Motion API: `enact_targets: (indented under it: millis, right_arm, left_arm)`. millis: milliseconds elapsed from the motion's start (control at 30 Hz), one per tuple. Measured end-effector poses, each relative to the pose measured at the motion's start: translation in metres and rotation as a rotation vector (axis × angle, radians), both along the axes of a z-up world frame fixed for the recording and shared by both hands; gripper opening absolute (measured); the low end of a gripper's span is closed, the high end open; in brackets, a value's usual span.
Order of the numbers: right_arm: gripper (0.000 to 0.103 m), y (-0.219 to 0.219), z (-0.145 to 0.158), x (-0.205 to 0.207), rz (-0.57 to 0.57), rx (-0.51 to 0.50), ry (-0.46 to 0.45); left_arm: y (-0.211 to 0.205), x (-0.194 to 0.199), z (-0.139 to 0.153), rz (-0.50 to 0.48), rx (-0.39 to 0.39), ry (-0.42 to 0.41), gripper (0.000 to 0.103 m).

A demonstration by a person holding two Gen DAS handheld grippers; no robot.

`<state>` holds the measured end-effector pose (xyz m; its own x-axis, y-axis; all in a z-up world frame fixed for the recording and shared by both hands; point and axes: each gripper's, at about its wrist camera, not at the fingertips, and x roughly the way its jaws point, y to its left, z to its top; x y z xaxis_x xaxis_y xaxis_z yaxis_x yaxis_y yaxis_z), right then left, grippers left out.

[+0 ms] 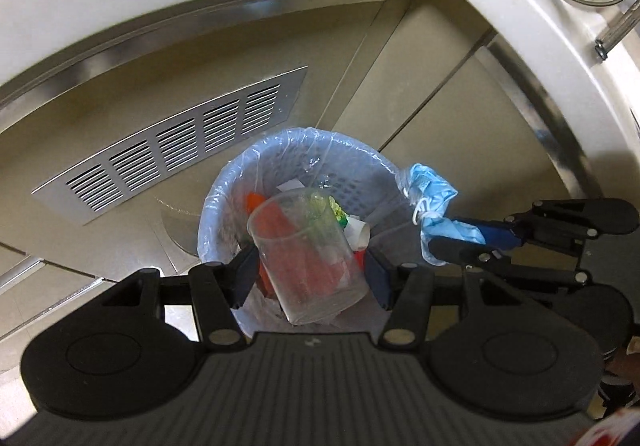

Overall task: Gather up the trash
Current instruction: 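Carry the measuring cup and blue mask down over the wastebasket, then open the left tool to drop the measuring cup while the right tool releases the mask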

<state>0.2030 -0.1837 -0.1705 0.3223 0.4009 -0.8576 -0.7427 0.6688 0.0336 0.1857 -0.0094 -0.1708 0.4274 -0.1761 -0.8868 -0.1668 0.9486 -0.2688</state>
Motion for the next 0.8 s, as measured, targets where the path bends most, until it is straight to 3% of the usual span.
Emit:
enact_targets:
  millis: [367,400,433,500,800]
  right_arm:
    - [0.017,0.003,-0.015,0.012,-0.022,-0.013,0.029]
    - [0.017,0.003,-0.016,0.014,-0.022,-0.012,0.033]
    - [0.017,0.003,-0.017,0.014,-0.024,-0.012,0.035]
    - [0.017,0.003,-0.018,0.014,-0.027,-0.011,0.038]
    - [0.017,0.006,-0.019,0.013,-0.016,-0.011,0.042]
  left_arm:
    - [-0.002,0.019,-0.013,-0.008,-0.006,0.019,0.054]
    - [-0.002,0.02,-0.014,-0.002,-0.013,0.014,0.055]
    - [-0.002,0.022,-0.014,0.006,-0.021,0.014,0.067]
    - [-0.001,0.023,-0.013,0.019,-0.017,0.009,0.076]
    - [0.007,0.013,-0.009,0.052,-0.004,0.015,0.076]
